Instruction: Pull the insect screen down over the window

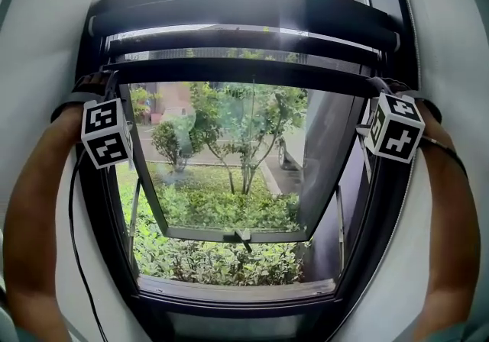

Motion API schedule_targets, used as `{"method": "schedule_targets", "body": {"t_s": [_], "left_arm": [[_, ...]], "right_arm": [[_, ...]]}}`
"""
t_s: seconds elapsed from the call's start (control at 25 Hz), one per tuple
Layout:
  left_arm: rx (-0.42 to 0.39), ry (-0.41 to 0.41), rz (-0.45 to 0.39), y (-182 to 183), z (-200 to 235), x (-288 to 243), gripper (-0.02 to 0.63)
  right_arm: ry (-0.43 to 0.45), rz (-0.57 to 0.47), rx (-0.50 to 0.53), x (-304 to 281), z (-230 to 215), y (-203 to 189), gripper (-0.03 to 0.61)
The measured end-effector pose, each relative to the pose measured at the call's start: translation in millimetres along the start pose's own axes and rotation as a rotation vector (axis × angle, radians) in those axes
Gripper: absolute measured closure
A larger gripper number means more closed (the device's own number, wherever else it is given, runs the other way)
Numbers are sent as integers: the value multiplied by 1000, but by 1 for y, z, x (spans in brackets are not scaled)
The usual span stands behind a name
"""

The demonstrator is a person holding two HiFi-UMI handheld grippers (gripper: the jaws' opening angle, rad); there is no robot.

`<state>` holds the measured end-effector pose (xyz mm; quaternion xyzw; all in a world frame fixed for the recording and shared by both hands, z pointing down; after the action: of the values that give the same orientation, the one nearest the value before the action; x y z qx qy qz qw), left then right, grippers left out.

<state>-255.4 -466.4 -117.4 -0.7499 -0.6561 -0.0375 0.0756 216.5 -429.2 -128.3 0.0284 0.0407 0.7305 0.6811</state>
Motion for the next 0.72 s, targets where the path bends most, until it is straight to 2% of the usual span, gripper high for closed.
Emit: {"method": "schedule_targets", "body": {"t_s": [0.16,0.72], "left_arm": [[6,-12,-26,1,-18,1,147],[3,-96,-6,-5,-94,17,147]], "right_arm": [[27,14,8,0,19,-1,235],[130,2,23,1,90,7,271]]}}
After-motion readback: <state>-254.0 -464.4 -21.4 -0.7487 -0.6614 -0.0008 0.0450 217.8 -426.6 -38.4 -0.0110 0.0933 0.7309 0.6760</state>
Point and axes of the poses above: the fingertips, and each gripper's own axes: x backward along the fingers, z to its left, y out of its top, the point moved 3 cm from there along x, backward along the fingers, and after that the axes turned 3 degrees about x, right-handed, at the moved point
